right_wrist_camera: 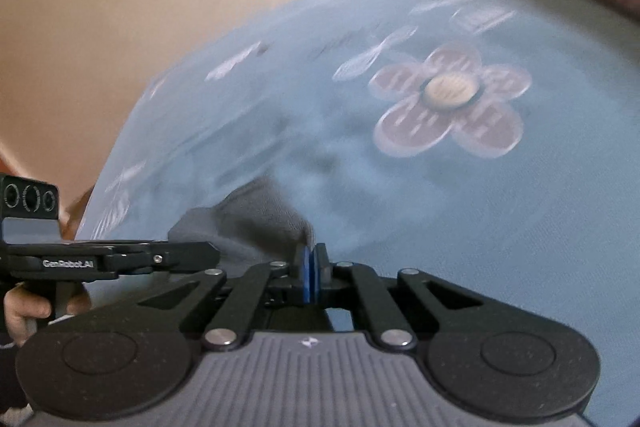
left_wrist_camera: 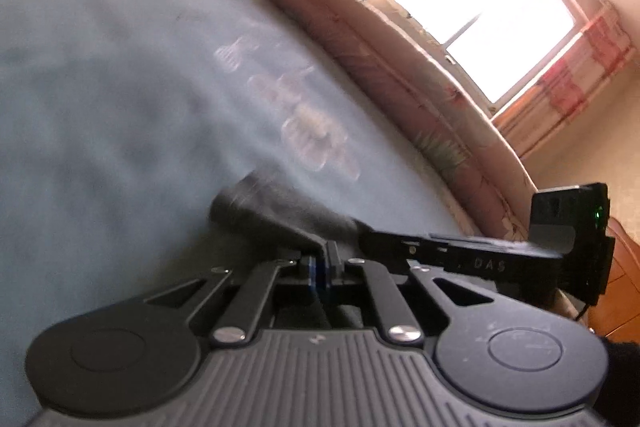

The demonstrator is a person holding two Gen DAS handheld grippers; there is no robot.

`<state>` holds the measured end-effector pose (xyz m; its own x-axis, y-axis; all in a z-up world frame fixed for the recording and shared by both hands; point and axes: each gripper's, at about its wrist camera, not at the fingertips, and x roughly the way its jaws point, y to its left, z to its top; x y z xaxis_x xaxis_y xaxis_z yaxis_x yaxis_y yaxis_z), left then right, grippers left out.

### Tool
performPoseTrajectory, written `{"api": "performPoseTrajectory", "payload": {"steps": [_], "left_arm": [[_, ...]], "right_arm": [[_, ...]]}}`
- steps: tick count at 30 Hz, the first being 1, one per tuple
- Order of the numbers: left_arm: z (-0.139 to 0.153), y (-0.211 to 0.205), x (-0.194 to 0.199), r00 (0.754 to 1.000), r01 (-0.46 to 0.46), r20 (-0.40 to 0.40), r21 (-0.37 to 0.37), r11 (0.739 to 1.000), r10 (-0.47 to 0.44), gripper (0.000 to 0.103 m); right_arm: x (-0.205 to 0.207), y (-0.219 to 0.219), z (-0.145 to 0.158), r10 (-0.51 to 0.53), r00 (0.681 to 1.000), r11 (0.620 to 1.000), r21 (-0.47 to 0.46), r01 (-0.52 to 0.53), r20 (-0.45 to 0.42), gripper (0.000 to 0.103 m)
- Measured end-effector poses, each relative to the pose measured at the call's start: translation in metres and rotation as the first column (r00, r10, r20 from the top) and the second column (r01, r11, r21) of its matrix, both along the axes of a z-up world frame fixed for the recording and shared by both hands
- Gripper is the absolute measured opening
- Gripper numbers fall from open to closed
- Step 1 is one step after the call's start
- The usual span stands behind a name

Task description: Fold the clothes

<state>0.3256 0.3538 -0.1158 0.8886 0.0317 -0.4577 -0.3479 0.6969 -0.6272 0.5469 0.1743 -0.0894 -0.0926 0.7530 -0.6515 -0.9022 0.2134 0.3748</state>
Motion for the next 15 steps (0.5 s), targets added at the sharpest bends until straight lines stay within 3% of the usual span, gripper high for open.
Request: {"api": "performPoseTrajectory", "payload": {"steps": [4, 7, 8, 9, 15], "left_arm": [[0.018, 0.006, 0.028, 0.999, -0.009, 0.04, 0.053, 0.999, 0.007, 0.006], [0.003, 0.01, 0.048, 0.999, -0.033, -0.029, 0.026, 0.999, 0.033, 0.008], [-0.005, 0.012, 0.049, 0.995, -0.042, -0.085, 0.014, 0.999, 0.043, 0.008], [-0.014, 0.013, 0.05, 0.989, -0.052, -0.141, 0.002, 0.999, 0.052, 0.007], [-0.013, 0.018, -0.004, 0.99, -0.046, -0.136, 0.005, 0.999, 0.046, 0.012]], "right_arm": [[0.027, -0.004, 0.014, -0.127, 0.991, 0.99, 0.06, 0.125, 0.036, 0.004], [0.048, -0.005, 0.012, -0.237, 0.97, 0.97, 0.072, 0.233, 0.054, 0.003], [0.052, -0.005, 0.008, -0.254, 0.966, 0.966, 0.061, 0.251, 0.047, 0.004], [0.053, -0.005, 0.003, -0.255, 0.966, 0.966, 0.044, 0.253, 0.042, 0.004], [0.039, -0.027, -0.013, -0.175, 0.978, 0.979, -0.09, 0.185, 0.109, 0.016]]}}
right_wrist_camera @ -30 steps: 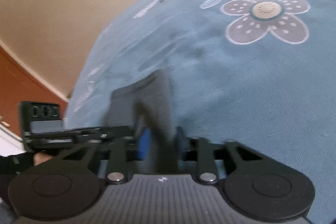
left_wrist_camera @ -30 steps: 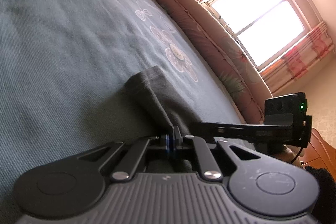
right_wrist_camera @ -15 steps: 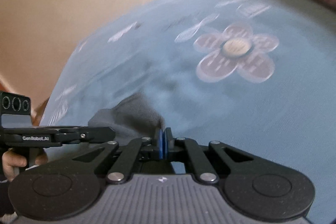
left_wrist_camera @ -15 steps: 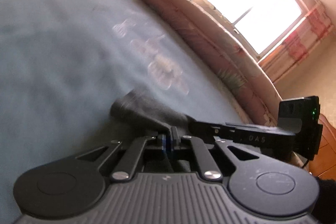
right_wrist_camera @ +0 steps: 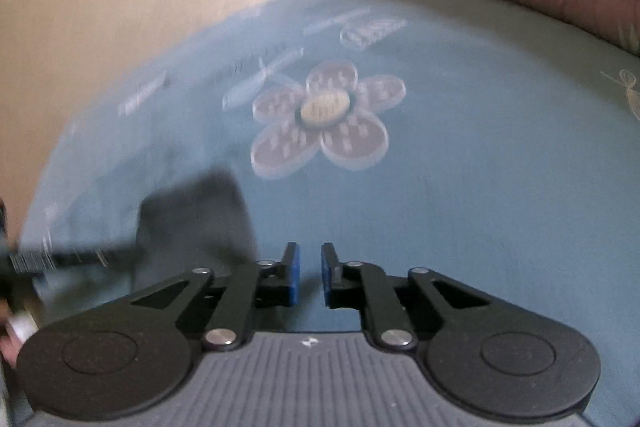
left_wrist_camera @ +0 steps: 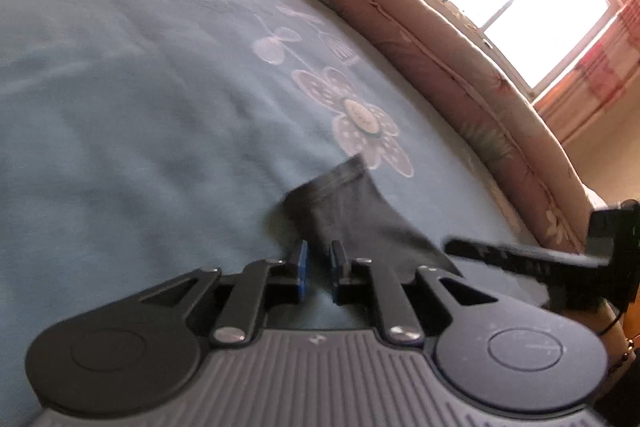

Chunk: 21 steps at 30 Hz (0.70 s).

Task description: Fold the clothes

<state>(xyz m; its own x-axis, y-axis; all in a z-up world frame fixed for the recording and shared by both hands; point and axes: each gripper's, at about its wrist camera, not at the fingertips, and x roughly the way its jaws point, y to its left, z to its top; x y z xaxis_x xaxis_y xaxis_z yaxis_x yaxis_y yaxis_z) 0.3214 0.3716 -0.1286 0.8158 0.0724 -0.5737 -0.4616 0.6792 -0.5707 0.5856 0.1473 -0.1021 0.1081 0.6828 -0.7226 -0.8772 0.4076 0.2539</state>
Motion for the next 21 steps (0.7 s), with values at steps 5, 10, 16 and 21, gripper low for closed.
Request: {"api": "performPoseTrajectory", "payload": {"steps": [5, 10, 16, 21], "left_arm": [[0.016, -0.003, -0.032, 0.999, 0.053, -0.007, 0.044, 0.998, -0.053, 0.019], [0.032, -0.025, -0.047, 0.989, 0.148, 0.007, 0.07, 0.987, -0.149, 0.024], [0.041, -0.061, -0.045, 0.969, 0.248, -0.009, 0.105, 0.963, -0.248, 0.025], [0.039, -0.084, -0.033, 0.957, 0.289, -0.041, 0.114, 0.95, -0.286, 0.029]], "right_arm": [[-0.022, -0.063, 0.022, 0.062, 0.992, 0.992, -0.12, -0.049, 0.106, 0.028], [-0.044, -0.148, 0.031, 0.04, 0.989, 0.978, -0.21, -0.01, 0.142, 0.034], [-0.065, -0.221, 0.008, -0.011, 0.996, 0.968, -0.25, 0.032, 0.086, 0.037], [-0.086, -0.229, -0.006, 0.015, 0.995, 0.959, -0.283, 0.014, 0.097, 0.038]]}}
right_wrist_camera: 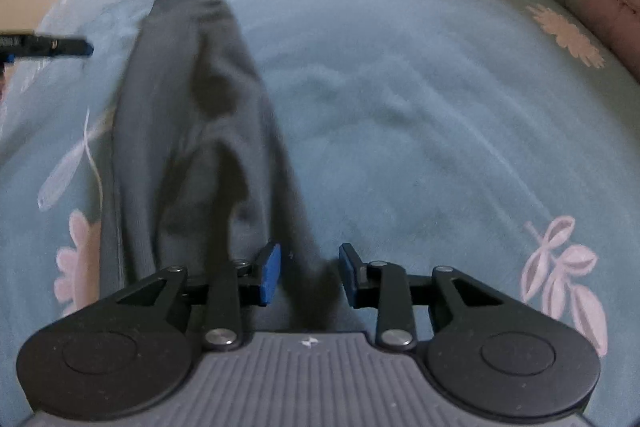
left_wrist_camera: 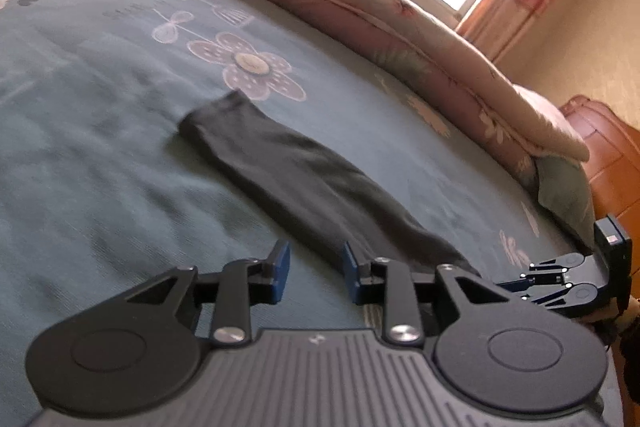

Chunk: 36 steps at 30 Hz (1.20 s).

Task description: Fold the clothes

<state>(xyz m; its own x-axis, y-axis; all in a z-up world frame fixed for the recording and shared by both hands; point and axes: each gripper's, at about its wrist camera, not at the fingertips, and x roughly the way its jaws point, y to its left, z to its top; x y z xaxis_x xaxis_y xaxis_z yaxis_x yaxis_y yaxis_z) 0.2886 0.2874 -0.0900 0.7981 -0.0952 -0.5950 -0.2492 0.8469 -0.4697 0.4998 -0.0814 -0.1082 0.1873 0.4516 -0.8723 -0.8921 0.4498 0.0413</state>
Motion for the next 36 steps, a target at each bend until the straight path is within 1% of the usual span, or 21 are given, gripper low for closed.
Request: {"api": "performPoseTrajectory", "payload": {"steps": [1, 2, 3, 4, 6, 9, 12, 13, 15, 16, 18, 19, 22, 24, 26, 28, 30, 32, 34, 35, 36], "left_arm": [[-0.001, -0.004, 0.001, 1.0, 0.006, -0.007, 0.005, 1.0, -0.006, 0.029], [-0.001, -0.007, 0.002, 1.0, 0.01, -0.011, 0.002, 1.0, -0.01, 0.029], [-0.002, -0.011, 0.003, 1.0, 0.014, -0.015, -0.002, 1.0, -0.014, 0.029], [-0.003, -0.014, 0.003, 1.0, 0.019, -0.02, -0.005, 1.0, -0.019, 0.029], [-0.002, -0.019, 0.003, 0.999, 0.023, -0.026, -0.006, 1.0, -0.023, 0.029], [0.0, -0.026, 0.003, 0.999, 0.028, -0.033, 0.017, 0.999, -0.027, 0.029], [0.003, -0.032, 0.005, 0.999, 0.043, -0.032, 0.032, 0.999, -0.042, 0.029], [0.004, -0.035, 0.006, 0.998, 0.052, -0.032, 0.033, 0.998, -0.051, 0.029], [0.006, -0.042, 0.008, 0.997, 0.07, -0.034, 0.035, 0.997, -0.069, 0.029], [0.007, -0.045, 0.009, 0.996, 0.079, -0.035, 0.037, 0.996, -0.078, 0.029], [0.011, -0.053, 0.012, 0.994, 0.109, -0.035, 0.071, 0.992, -0.106, 0.03], [0.013, -0.059, 0.014, 0.991, 0.129, -0.035, 0.097, 0.987, -0.126, 0.03], [0.017, -0.079, 0.026, 0.98, 0.198, -0.039, 0.179, 0.964, -0.194, 0.031], [0.02, -0.097, 0.037, 0.967, 0.251, -0.037, 0.254, 0.934, -0.25, 0.031], [0.02, -0.116, 0.05, 0.952, 0.3, -0.043, 0.339, 0.892, -0.304, 0.033], [0.018, -0.135, 0.064, 0.933, 0.345, -0.053, 0.418, 0.84, -0.357, 0.034], [0.009, -0.148, 0.077, 0.924, 0.36, -0.064, 0.477, 0.801, -0.377, 0.037], [-0.004, -0.151, 0.092, 0.919, 0.381, -0.1, 0.48, 0.79, -0.382, 0.037], [-0.018, -0.148, 0.103, 0.917, 0.396, -0.152, 0.47, 0.789, -0.369, 0.037], [-0.025, -0.146, 0.106, 0.915, 0.403, -0.184, 0.468, 0.787, -0.359, 0.037], [-0.026, -0.142, 0.102, 0.914, 0.405, -0.182, 0.451, 0.795, -0.362, 0.037]], "right_arm": [[-0.004, 0.0, 0.0, 0.006, 1.0, 1.0, -0.002, -0.006, 0.012, 0.032], [-0.007, 0.0, 0.001, 0.011, 1.0, 1.0, 0.001, -0.011, 0.014, 0.016], [-0.01, 0.001, 0.002, 0.014, 1.0, 1.0, 0.006, -0.014, 0.011, 0.009], [-0.013, 0.002, 0.003, 0.016, 1.0, 1.0, 0.004, -0.016, 0.021, 0.007], [-0.019, 0.003, 0.006, 0.019, 0.998, 1.0, -0.01, -0.018, 0.059, 0.006], [-0.014, 0.001, 0.021, -0.022, 0.989, 1.0, 0.009, 0.021, 0.148, 0.006], [0.003, -0.005, 0.031, -0.112, 0.975, 0.993, 0.049, 0.104, 0.194, 0.007], [0.008, -0.007, 0.031, -0.135, 0.973, 0.99, 0.061, 0.126, 0.187, 0.007], [0.014, -0.011, 0.03, -0.164, 0.974, 0.985, 0.069, 0.155, 0.157, 0.012], [0.011, -0.013, 0.031, -0.175, 0.969, 0.984, 0.064, 0.166, 0.173, 0.015], [0.001, -0.018, 0.038, -0.183, 0.961, 0.983, 0.069, 0.172, 0.206, 0.019], [-0.007, -0.022, 0.043, -0.181, 0.962, 0.982, 0.082, 0.168, 0.206, 0.024], [-0.034, -0.035, 0.059, -0.162, 0.968, 0.984, 0.098, 0.146, 0.193, 0.03], [-0.056, -0.045, 0.06, -0.14, 0.975, 0.989, 0.079, 0.128, 0.171, 0.035], [-0.078, -0.049, 0.051, -0.114, 0.981, 0.993, 0.038, 0.109, 0.156, 0.036], [-0.1, -0.053, 0.042, -0.088, 0.986, 0.996, -0.002, 0.089, 0.14, 0.037], [-0.115, -0.056, 0.03, -0.084, 0.983, 0.995, -0.047, 0.092, 0.161, 0.039], [-0.118, -0.059, 0.02, -0.102, 0.98, 0.991, -0.073, 0.116, 0.169, 0.044], [-0.116, -0.061, 0.007, -0.105, 0.982, 0.988, -0.092, 0.12, 0.156, 0.044], [-0.115, -0.063, 0.004, -0.11, 0.986, 0.989, -0.086, 0.121, 0.127, 0.039], [-0.114, -0.067, 0.005, -0.12, 0.99, 0.99, -0.066, 0.126, 0.079, 0.033]]}}
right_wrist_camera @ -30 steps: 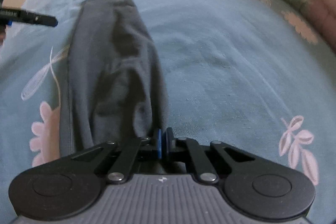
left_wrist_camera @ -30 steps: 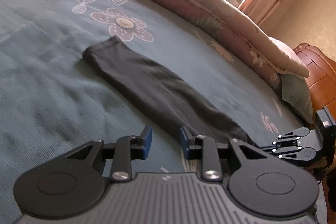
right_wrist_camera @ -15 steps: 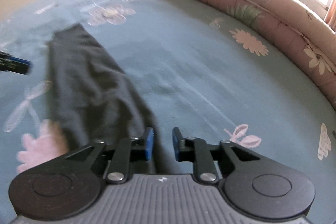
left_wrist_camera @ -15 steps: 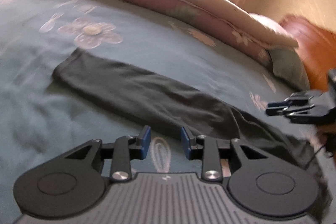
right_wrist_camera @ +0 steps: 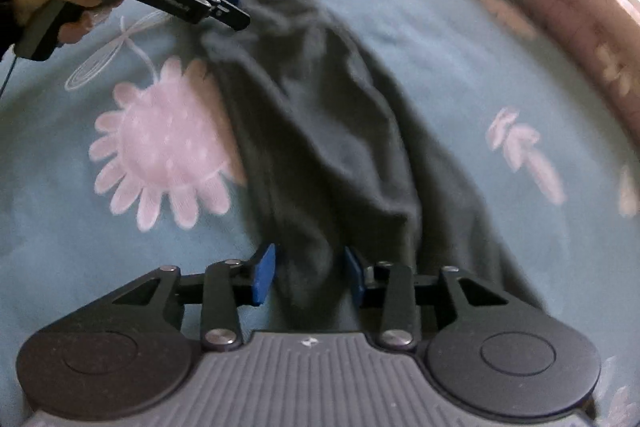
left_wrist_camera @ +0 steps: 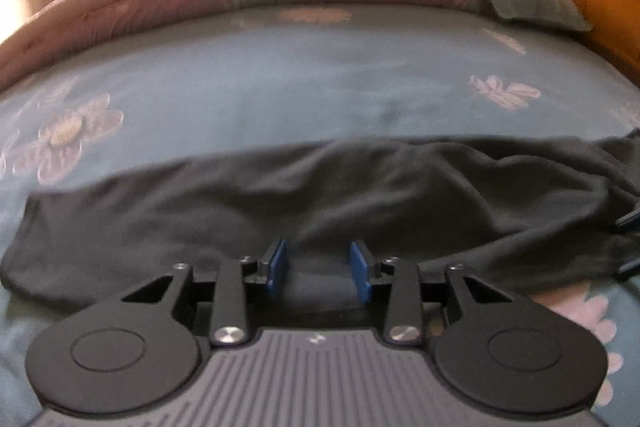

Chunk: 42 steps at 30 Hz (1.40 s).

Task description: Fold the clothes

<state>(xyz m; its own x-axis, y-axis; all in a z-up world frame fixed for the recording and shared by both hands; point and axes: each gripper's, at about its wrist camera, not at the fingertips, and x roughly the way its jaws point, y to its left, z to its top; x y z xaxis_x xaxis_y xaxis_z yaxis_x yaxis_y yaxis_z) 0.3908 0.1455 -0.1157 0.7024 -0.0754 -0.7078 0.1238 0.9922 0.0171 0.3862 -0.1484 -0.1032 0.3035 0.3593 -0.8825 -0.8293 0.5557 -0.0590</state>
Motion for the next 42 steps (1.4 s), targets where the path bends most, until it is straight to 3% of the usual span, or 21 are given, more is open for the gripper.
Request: {"api": "performPoseTrajectory", "payload": {"steps": [1, 5, 7, 9, 11, 15, 17, 19, 20, 22, 24, 27, 30, 35, 40, 42], "left_arm": [[0.0, 0.004, -0.004, 1.0, -0.001, -0.005, -0.019, 1.0, 0.0, 0.037], [0.009, 0.019, -0.031, 0.996, 0.038, -0.077, -0.028, 0.999, -0.04, 0.037], [0.016, 0.026, -0.039, 0.993, 0.033, -0.109, -0.026, 0.999, -0.036, 0.037], [0.026, 0.023, -0.04, 0.994, 0.025, -0.111, 0.022, 0.999, -0.022, 0.035], [0.04, 0.016, -0.035, 0.998, 0.055, -0.04, 0.024, 0.998, -0.054, 0.037], [0.045, -0.007, -0.003, 0.997, 0.066, 0.035, -0.002, 0.998, -0.066, 0.042], [0.032, -0.016, 0.011, 0.999, 0.048, 0.016, 0.028, 0.998, -0.048, 0.042], [0.015, -0.011, 0.009, 0.998, 0.014, -0.056, 0.028, 1.0, -0.012, 0.042], [0.006, -0.008, 0.008, 0.996, -0.003, -0.092, 0.029, 1.0, 0.006, 0.042], [0.004, 0.006, -0.018, 0.997, 0.015, -0.071, -0.003, 1.0, -0.015, 0.042], [0.008, 0.016, -0.033, 0.996, 0.018, -0.085, -0.015, 1.0, -0.02, 0.042], [0.017, 0.018, -0.034, 0.993, 0.02, -0.12, 0.002, 1.0, -0.02, 0.042], [0.029, 0.007, -0.035, 0.995, 0.02, -0.094, 0.047, 0.999, -0.016, 0.041], [0.041, -0.002, -0.033, 0.997, 0.049, -0.056, -0.016, 0.999, -0.049, 0.047], [0.039, -0.007, -0.027, 0.998, 0.015, -0.058, -0.076, 0.997, -0.019, 0.047], [0.039, -0.011, -0.025, 0.998, 0.012, -0.056, -0.092, 0.996, -0.017, 0.047]], "right_arm": [[0.001, -0.004, 0.001, -0.007, 0.999, 1.0, 0.026, 0.008, -0.045, 0.027], [-0.008, -0.021, 0.004, 0.012, 0.984, 0.997, 0.083, 0.003, -0.177, 0.028], [-0.015, -0.027, 0.008, 0.02, 0.982, 0.996, 0.093, -0.002, -0.19, 0.027], [-0.018, -0.029, 0.017, 0.025, 0.984, 0.993, 0.116, -0.004, -0.178, 0.027], [-0.015, -0.026, 0.028, 0.002, 0.993, 0.989, 0.148, 0.015, -0.118, 0.031], [0.01, -0.006, 0.027, -0.143, 0.99, 0.972, 0.189, 0.142, -0.006, 0.042], [0.018, 0.005, 0.016, -0.224, 0.974, 0.955, 0.199, 0.222, -0.009, 0.048], [0.018, 0.01, 0.001, -0.285, 0.956, 0.933, 0.208, 0.293, -0.069, 0.051], [0.01, 0.009, -0.005, -0.3, 0.948, 0.92, 0.231, 0.318, -0.11, 0.062], [-0.011, 0.007, -0.01, -0.285, 0.95, 0.914, 0.262, 0.31, -0.129, 0.079], [-0.021, 0.009, -0.011, -0.286, 0.951, 0.914, 0.263, 0.308, -0.117, 0.083], [-0.019, 0.012, -0.011, -0.309, 0.937, 0.894, 0.286, 0.345, -0.163, 0.103], [-0.012, 0.016, -0.011, -0.363, 0.911, 0.867, 0.285, 0.408, -0.197, 0.103], [-0.013, 0.025, -0.012, -0.415, 0.895, 0.86, 0.249, 0.445, -0.166, 0.103], [-0.026, 0.041, -0.021, -0.359, 0.933, 0.914, 0.195, 0.357, -0.024, 0.103], [-0.028, 0.041, -0.022, -0.347, 0.938, 0.919, 0.197, 0.341, -0.005, 0.103]]}}
